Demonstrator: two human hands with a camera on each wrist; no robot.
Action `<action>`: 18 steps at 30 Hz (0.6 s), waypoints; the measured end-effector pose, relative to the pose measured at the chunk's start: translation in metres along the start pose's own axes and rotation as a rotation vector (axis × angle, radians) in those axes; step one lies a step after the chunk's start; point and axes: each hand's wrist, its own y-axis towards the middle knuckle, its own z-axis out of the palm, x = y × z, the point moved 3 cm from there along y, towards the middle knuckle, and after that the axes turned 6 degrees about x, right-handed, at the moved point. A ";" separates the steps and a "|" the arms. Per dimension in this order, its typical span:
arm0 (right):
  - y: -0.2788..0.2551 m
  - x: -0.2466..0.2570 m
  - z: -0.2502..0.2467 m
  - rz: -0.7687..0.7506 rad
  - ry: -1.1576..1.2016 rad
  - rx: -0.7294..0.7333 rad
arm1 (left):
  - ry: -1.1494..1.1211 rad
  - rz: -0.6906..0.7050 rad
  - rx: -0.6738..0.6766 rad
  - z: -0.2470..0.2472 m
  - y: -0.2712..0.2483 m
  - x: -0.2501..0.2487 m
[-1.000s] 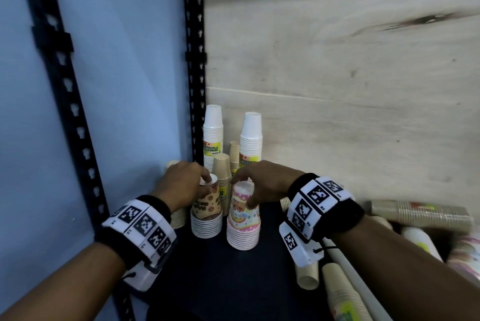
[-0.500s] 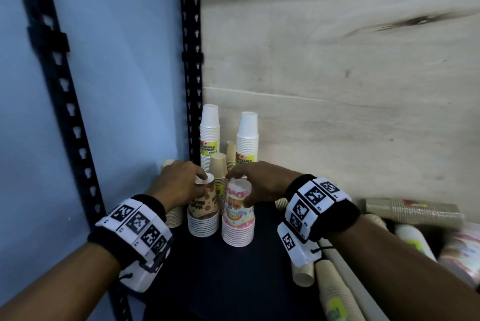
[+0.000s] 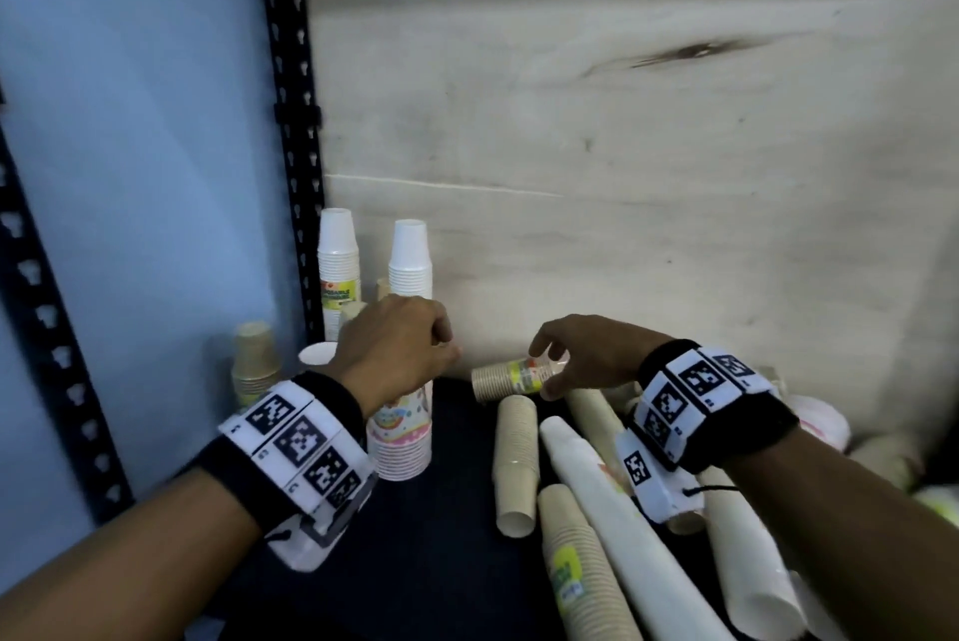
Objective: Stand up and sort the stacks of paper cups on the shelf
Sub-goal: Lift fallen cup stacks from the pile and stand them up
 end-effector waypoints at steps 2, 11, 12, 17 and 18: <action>-0.009 -0.016 0.002 0.049 0.005 -0.003 | -0.021 0.008 0.047 0.011 0.010 -0.012; -0.022 -0.061 0.017 0.213 0.033 0.011 | 0.004 0.021 0.268 0.069 0.063 -0.043; -0.020 -0.062 0.019 0.230 0.014 0.032 | 0.011 0.026 0.283 0.074 0.067 -0.046; -0.005 -0.070 0.029 0.314 -0.008 0.096 | 0.075 0.055 0.314 0.098 0.091 -0.057; -0.001 -0.071 0.031 0.329 -0.011 0.099 | 0.096 0.065 0.318 0.102 0.095 -0.059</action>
